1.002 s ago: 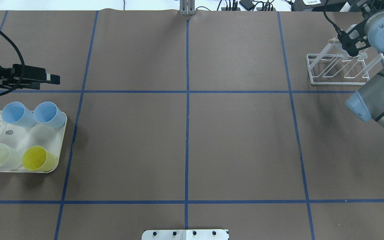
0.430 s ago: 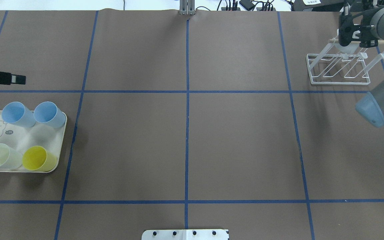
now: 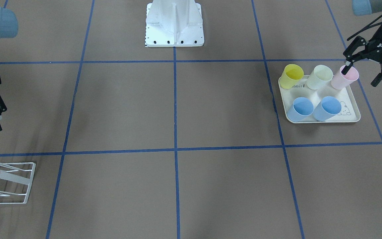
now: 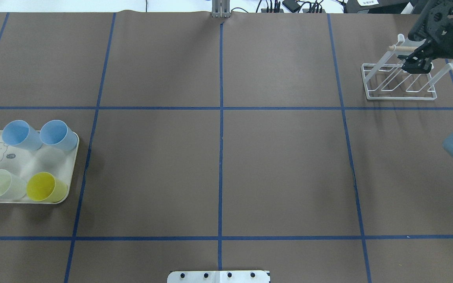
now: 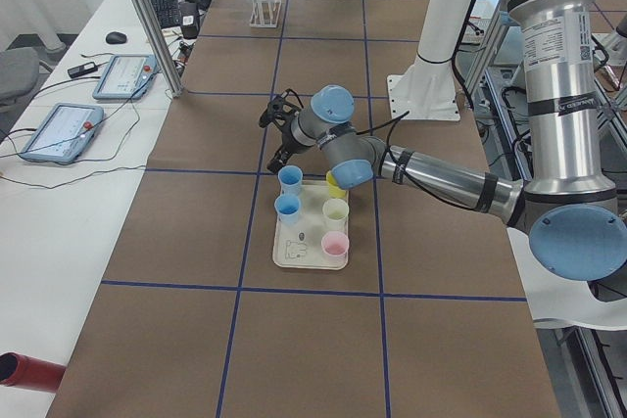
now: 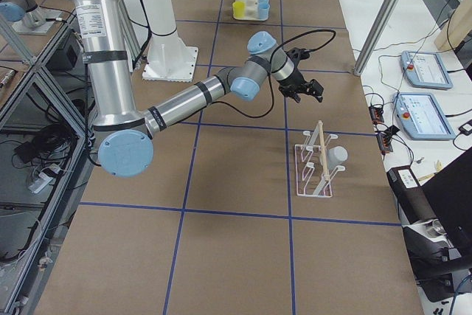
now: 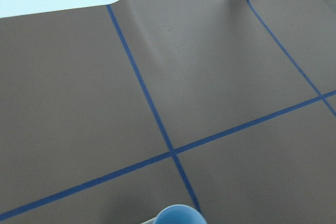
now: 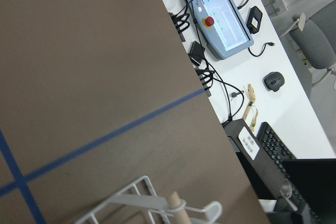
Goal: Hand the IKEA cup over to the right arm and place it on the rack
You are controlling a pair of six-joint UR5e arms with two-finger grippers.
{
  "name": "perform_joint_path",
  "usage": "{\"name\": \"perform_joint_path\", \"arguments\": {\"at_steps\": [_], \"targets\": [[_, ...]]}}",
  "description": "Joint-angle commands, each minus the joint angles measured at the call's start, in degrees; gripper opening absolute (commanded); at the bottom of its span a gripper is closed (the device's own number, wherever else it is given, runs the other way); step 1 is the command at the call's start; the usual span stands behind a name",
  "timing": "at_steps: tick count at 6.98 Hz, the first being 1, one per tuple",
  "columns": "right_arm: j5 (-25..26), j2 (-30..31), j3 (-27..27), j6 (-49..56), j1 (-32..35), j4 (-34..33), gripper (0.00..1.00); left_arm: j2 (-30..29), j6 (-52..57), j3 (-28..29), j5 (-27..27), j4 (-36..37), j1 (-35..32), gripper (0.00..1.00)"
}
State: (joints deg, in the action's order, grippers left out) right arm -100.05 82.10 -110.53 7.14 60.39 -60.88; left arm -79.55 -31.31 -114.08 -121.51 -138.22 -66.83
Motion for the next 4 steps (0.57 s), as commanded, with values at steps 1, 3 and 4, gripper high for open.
{"name": "perform_joint_path", "arguments": {"at_steps": [1,3,4], "targets": [[-8.9,0.2,-2.6,-26.3,-2.2,0.1,1.0,1.1,1.1,0.3,2.0,-0.1,0.3,1.0],[-12.8,0.2,-2.8,-38.1,-5.8,0.0,1.0,5.2,1.3,1.5,3.7,-1.5,1.1,1.0],[-12.2,-0.4,-2.8,-38.7,-7.0,-0.1,1.0,5.3,1.0,4.1,4.1,-1.7,2.9,1.0]]}}
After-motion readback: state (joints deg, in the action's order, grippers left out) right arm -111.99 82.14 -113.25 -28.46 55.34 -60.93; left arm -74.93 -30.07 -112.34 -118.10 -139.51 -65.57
